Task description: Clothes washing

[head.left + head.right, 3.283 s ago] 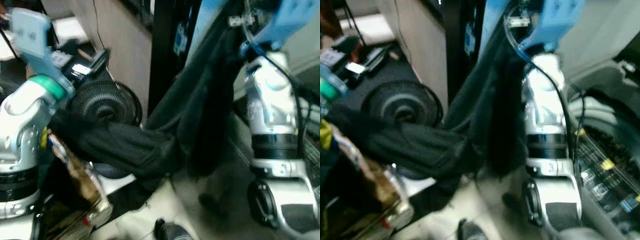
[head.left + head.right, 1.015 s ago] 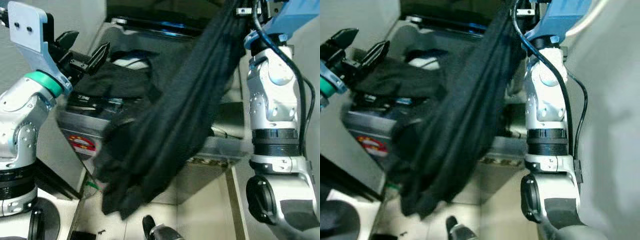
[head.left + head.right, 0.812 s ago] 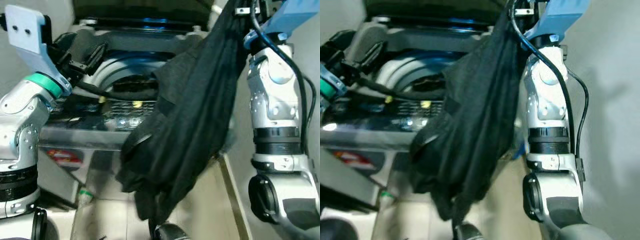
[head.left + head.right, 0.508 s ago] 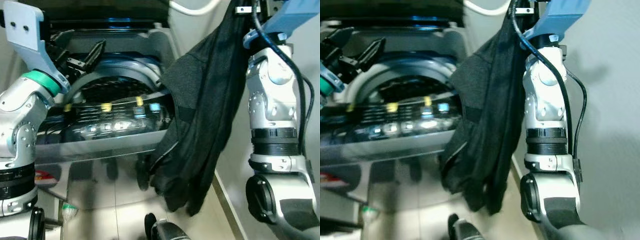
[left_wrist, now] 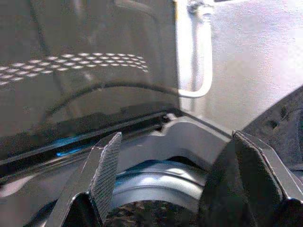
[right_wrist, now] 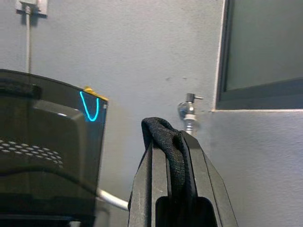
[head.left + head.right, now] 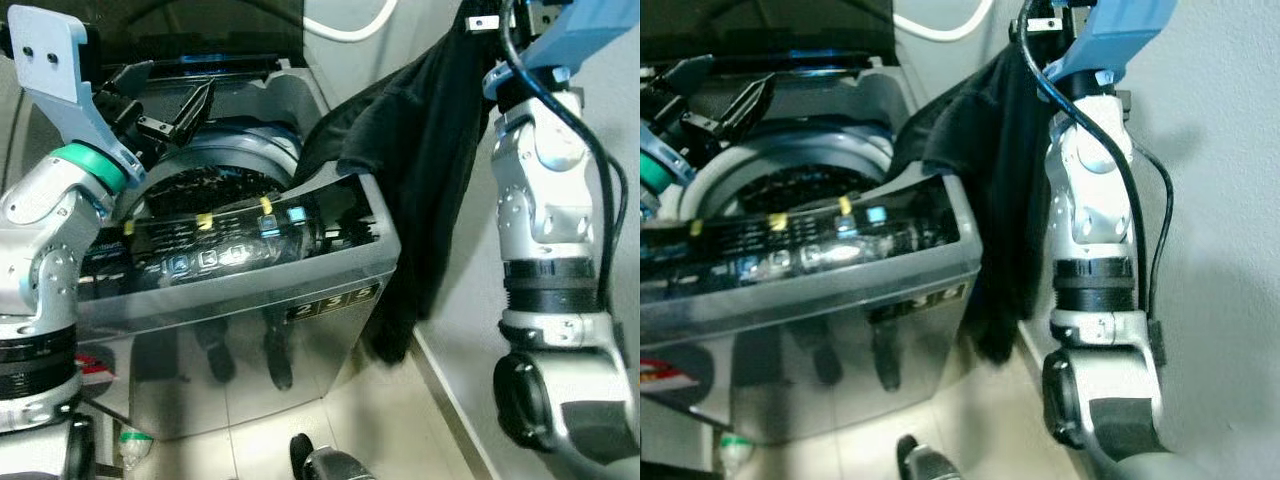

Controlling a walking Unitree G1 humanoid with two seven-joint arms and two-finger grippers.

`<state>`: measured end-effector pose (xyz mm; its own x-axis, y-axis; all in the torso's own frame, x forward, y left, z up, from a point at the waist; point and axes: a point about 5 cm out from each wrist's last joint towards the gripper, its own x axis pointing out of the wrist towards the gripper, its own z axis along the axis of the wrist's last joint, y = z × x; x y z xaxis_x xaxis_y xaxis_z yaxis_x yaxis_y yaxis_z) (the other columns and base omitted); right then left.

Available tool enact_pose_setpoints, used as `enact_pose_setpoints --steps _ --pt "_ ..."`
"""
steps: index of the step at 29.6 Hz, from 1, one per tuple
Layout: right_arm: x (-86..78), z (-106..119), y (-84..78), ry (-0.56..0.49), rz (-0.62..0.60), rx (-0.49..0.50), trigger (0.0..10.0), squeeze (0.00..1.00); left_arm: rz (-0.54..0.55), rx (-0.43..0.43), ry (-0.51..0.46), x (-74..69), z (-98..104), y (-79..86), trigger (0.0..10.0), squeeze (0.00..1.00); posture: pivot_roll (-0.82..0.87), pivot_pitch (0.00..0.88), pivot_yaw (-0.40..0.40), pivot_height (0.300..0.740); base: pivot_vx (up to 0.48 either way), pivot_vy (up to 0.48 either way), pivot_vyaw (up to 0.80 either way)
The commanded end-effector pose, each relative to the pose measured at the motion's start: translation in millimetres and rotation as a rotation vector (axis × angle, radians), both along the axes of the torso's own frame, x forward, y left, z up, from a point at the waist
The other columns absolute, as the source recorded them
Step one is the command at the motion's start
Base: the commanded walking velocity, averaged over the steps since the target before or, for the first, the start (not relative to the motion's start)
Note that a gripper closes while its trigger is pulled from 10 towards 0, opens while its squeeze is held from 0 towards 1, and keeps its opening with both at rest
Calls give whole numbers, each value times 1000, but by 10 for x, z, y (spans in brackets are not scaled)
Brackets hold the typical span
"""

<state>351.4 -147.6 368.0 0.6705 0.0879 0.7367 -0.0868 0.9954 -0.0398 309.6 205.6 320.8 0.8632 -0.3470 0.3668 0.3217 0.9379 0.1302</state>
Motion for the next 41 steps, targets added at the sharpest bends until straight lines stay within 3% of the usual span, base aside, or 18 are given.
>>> enact_pose_setpoints --steps 1,13,20,36,38,39,41 --pt "-85 123 -9 -74 1 3 10000 0 3 10 3 9 -18 -8 10000 0 98 80 -7 740 0 0 0" --pt "-82 118 -12 -73 2 4 10000 0 24 7 2 28 -14 2 10000 0 99 89 -4 740 0 156 0" --pt "-83 115 -14 -75 2 8 10000 0 48 19 15 59 -22 6 10000 0 100 90 -2 740 0 479 0" --pt "-89 109 7 -76 18 -2 10000 0 58 49 -5 58 -13 -7 10000 0 100 92 2 740 0 0 0" --pt "-89 91 69 -67 62 -54 10000 0 57 55 -7 61 -10 -11 10000 0 99 92 3 740 0 0 0" --pt "-92 59 152 -58 107 -139 10000 0 56 79 -15 58 -10 -22 10000 0 99 92 3 740 0 0 0" --pt "-92 59 152 -58 107 -139 10000 0 56 79 -15 58 -10 -22 10000 0 99 92 3 740 0 0 0"
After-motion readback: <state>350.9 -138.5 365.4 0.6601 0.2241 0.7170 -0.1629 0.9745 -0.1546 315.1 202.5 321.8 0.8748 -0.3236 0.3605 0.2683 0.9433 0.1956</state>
